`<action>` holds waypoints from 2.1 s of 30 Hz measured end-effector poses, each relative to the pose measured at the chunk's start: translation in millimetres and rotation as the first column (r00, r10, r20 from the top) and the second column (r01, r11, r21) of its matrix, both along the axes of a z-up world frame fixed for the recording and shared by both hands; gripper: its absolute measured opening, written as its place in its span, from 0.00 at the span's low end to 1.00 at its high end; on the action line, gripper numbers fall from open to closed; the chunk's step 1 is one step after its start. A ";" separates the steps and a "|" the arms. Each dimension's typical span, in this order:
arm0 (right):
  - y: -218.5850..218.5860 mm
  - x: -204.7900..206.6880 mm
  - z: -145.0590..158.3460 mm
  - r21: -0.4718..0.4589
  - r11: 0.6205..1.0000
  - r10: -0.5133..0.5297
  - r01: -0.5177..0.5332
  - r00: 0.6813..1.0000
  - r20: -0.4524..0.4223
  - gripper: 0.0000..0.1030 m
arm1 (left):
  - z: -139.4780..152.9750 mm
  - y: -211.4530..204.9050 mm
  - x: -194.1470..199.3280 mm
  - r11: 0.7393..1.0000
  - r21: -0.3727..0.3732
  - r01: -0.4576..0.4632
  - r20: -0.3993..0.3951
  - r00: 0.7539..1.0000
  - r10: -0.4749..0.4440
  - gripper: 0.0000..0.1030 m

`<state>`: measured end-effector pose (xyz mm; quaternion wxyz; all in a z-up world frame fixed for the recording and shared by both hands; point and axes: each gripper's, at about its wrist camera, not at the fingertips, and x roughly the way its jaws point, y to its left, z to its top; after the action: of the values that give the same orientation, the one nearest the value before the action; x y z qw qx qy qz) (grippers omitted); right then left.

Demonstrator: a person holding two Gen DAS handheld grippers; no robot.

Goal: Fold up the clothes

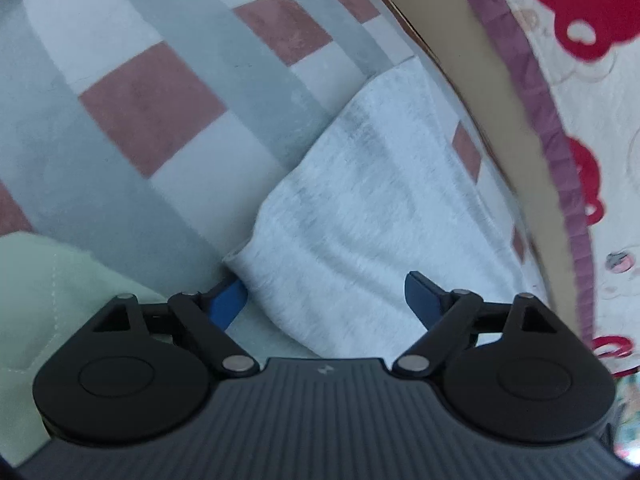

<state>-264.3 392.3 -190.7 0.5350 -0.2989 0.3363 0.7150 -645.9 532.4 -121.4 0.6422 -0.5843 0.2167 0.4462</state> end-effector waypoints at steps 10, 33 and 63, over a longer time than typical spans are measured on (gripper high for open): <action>29.9 -17.9 -10.8 -0.015 1.000 -0.014 0.016 0.994 0.111 0.60 | 53.4 -23.4 24.6 0.955 0.279 0.097 -0.296 0.955 -0.011 0.04; -86.8 211.5 8.5 -0.136 0.721 -0.596 0.680 0.508 -0.622 0.61 | 174.2 -151.9 341.8 0.262 0.698 0.667 -0.438 0.687 -0.580 0.00; -95.2 150.2 12.1 -0.079 0.852 -0.491 0.517 0.739 -0.461 0.62 | -14.0 -10.9 305.6 0.597 0.287 0.749 -0.705 0.587 -0.397 0.67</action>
<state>-114.0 297.1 -178.6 0.6199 -0.0021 0.5028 0.6024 -340.3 521.5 -135.4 0.7981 -0.0960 0.4440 0.3958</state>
